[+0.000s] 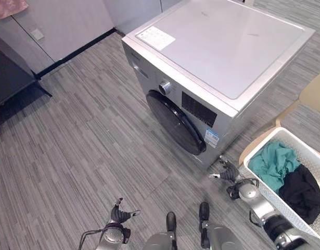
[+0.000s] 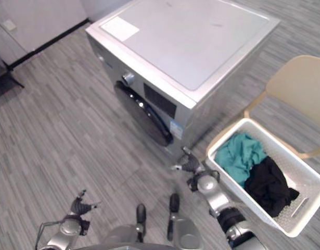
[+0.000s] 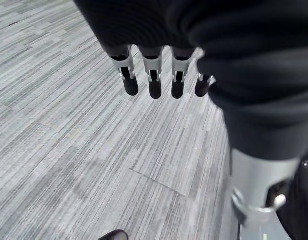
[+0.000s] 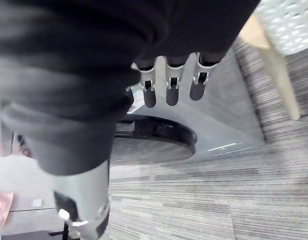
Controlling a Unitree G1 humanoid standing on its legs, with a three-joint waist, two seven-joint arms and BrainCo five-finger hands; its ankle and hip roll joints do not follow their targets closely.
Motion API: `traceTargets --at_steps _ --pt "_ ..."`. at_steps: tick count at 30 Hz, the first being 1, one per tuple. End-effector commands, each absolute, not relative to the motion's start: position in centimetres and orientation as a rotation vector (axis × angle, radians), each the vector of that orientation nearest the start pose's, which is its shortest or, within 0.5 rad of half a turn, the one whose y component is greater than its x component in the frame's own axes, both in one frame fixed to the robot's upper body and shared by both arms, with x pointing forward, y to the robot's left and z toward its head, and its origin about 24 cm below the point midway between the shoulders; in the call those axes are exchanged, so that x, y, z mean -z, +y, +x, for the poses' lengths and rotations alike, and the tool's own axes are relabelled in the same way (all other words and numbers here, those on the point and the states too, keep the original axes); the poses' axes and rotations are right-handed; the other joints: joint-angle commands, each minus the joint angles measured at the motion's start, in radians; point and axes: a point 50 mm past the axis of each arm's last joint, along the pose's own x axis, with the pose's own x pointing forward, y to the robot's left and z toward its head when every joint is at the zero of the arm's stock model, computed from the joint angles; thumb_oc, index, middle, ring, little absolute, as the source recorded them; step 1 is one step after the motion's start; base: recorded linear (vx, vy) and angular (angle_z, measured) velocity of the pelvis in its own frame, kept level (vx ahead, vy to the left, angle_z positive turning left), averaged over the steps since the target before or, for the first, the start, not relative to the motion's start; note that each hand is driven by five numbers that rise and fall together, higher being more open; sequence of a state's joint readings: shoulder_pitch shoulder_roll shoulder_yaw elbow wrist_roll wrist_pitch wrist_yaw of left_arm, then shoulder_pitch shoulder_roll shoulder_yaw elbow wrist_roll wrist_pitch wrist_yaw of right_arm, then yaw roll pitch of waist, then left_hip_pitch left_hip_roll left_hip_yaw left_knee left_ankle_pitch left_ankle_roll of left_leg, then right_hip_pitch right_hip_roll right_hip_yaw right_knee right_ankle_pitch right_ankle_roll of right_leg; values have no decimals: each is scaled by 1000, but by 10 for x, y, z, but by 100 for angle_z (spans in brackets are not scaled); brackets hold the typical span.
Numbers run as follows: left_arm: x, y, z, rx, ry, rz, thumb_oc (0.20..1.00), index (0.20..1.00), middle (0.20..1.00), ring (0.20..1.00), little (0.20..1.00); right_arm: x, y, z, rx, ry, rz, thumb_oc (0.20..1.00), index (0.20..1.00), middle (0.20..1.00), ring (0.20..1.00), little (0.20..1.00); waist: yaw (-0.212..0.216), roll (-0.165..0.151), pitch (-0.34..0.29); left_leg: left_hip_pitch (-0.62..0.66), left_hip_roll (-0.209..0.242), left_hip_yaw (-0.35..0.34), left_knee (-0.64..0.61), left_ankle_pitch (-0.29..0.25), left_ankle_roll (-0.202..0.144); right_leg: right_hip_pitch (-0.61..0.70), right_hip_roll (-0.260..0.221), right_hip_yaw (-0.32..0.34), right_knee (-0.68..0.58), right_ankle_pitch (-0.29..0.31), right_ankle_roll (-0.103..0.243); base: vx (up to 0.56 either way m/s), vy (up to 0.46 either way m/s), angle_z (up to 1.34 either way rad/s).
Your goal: Grab the laundry basket,head to the washer,open it,put in the laundry and shut it.
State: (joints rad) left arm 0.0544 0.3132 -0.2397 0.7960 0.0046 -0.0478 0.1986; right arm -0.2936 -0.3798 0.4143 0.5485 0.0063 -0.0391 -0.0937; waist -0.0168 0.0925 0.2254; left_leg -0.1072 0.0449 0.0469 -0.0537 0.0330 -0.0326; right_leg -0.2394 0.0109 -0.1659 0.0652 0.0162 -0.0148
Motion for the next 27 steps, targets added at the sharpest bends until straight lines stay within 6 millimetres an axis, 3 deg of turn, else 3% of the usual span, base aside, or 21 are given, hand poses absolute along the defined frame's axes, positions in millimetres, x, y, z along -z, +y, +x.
traceTargets --at_steps 1,9,11,15,22,27 --pt "109 239 167 -99 733 508 1000 1000 1000 1000 1000 -2 -143 296 -250 151 -499 1000 1000 1000 1000 1000 29 -64 -12 43 -58 24 14 -65 14 36 -64 55 -75 9 108 -84 11 9" --pt "101 239 181 -110 677 499 1000 1000 1000 1000 1000 -49 -143 335 -124 11 -460 1000 1000 1000 1000 1000 61 -61 16 -58 -62 12 -5 -29 13 -53 -73 47 -90 42 115 -67 10 5" --pt "91 245 194 -132 623 500 1000 1000 1000 1000 1000 -92 -154 364 -15 -86 -452 1000 1000 1000 1000 1000 89 -59 32 -112 -68 6 -3 -13 12 -97 -83 44 -86 57 117 -75 27 0" --pt "83 245 204 -137 581 491 1000 1000 1000 1000 1000 -117 -162 381 58 -119 -434 1000 1000 1000 1000 1000 111 -53 49 -145 -74 -3 -1 -1 13 -126 -91 36 -77 61 118 -18 18 3" --pt "82 243 211 -132 571 480 1000 1000 1000 1000 1000 -142 -159 395 99 -143 -359 1000 1000 1000 1000 1000 143 -28 62 -171 -87 -33 -21 20 12 -154 -103 18 -63 59 121 11 23 14" --pt "79 237 218 -124 551 469 1000 1000 1000 1000 1000 -159 -135 398 50 -201 -241 1000 1000 1000 1000 1000 163 -14 77 -185 -96 -59 -24 25 15 -162 -116 1 -48 48 119 12 29 13"
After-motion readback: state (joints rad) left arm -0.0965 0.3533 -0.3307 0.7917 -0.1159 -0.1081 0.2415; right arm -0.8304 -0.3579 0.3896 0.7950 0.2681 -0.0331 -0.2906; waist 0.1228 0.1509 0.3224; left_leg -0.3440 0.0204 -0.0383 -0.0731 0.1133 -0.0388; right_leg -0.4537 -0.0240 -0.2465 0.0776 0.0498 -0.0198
